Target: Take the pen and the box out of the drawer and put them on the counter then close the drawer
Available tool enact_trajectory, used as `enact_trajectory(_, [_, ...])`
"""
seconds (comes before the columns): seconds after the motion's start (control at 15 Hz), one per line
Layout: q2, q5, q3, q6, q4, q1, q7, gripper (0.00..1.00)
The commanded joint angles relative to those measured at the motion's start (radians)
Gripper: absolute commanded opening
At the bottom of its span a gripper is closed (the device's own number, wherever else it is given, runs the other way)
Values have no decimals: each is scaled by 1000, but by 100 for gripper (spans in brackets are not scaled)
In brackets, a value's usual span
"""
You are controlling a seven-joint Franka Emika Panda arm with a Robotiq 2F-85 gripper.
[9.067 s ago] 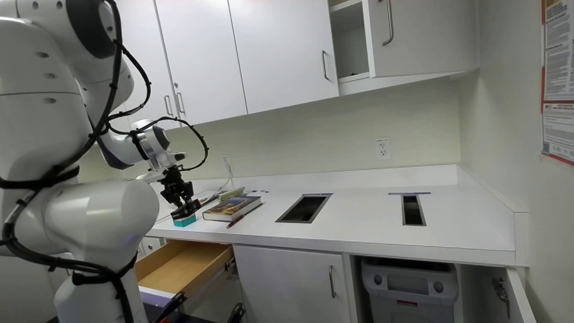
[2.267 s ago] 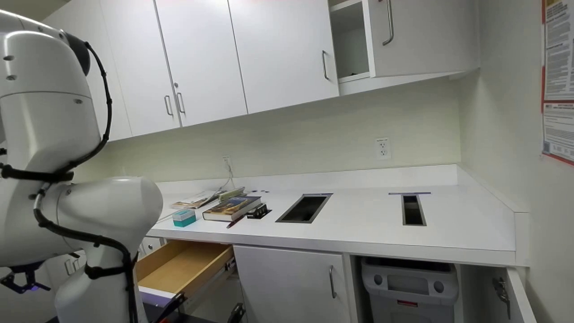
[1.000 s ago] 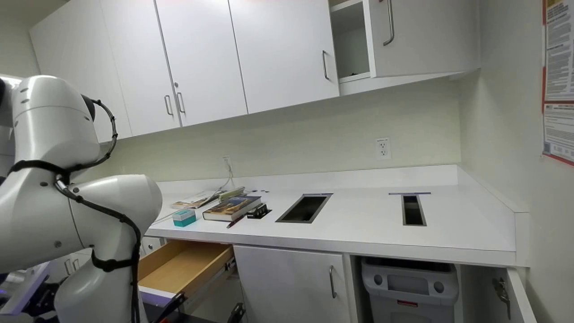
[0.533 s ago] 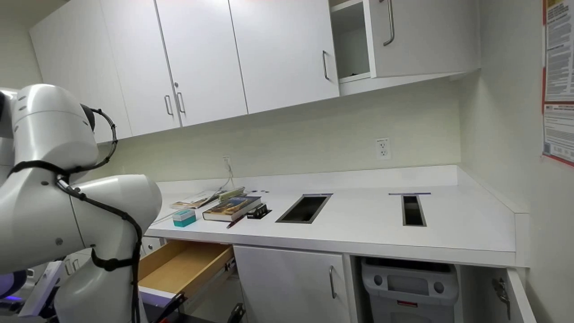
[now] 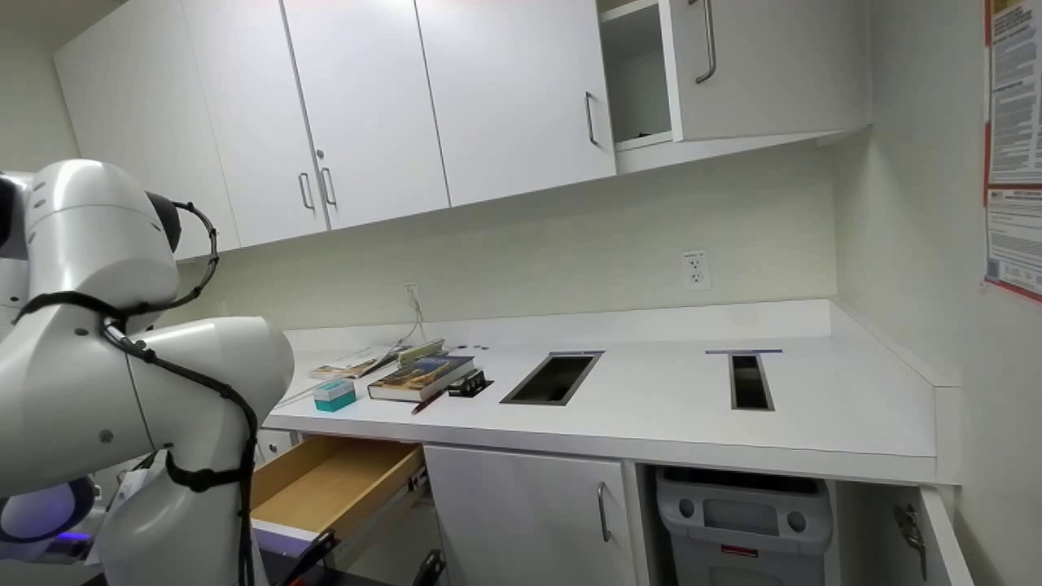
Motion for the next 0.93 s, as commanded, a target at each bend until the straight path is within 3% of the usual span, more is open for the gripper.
enact_trajectory(0.0, [55, -115, -39, -37, 41, -22, 38, 0])
enact_trajectory(0.27, [78, -246, -62, -83, 74, -65, 9, 0])
enact_trajectory(0.87, [95, -390, -57, -115, 162, -268, -102, 0])
